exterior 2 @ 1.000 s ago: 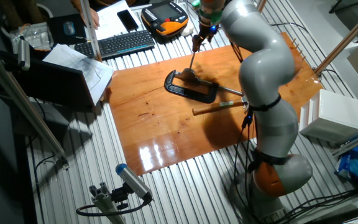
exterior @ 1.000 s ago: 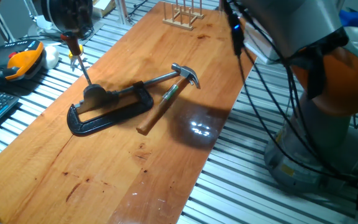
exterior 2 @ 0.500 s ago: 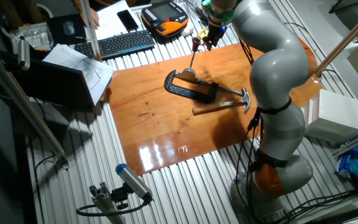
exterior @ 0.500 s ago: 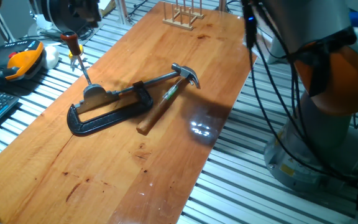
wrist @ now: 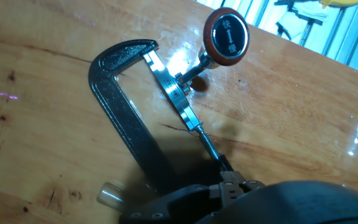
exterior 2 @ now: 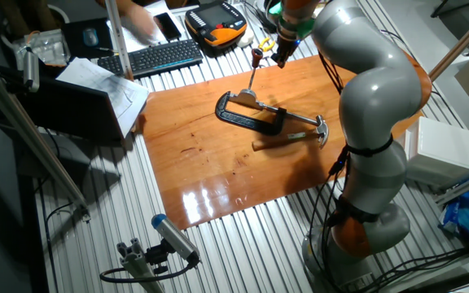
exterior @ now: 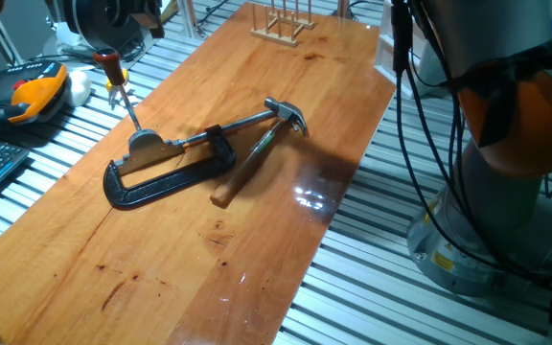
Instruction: Pull up the lever
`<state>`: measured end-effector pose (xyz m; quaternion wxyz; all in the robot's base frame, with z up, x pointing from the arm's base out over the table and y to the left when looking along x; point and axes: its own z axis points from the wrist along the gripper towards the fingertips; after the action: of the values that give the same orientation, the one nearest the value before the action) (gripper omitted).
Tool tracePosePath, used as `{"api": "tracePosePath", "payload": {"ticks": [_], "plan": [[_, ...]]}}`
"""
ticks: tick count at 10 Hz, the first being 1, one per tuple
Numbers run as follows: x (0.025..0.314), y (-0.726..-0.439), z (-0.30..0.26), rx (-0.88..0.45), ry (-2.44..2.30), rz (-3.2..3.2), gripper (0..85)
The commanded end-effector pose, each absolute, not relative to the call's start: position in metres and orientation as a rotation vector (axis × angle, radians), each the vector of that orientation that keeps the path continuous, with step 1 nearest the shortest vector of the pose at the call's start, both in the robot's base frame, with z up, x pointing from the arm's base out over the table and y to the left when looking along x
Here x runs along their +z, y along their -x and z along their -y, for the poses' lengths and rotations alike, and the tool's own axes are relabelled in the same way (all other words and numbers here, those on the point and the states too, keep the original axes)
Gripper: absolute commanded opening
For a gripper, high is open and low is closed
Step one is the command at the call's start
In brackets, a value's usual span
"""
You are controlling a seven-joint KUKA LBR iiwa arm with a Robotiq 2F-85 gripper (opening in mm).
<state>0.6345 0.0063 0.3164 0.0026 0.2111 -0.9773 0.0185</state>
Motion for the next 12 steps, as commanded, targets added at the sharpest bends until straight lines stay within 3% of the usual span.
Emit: {"api": "tracePosePath", "payload": {"ticks": [1, 12], "plan": [[0.3164, -0.6346, -0.0080, 0.051, -0.653, 3.069, 0.0], [0.3175, -0.6346, -0.0063, 0.073, -0.655, 3.077, 0.0]]}}
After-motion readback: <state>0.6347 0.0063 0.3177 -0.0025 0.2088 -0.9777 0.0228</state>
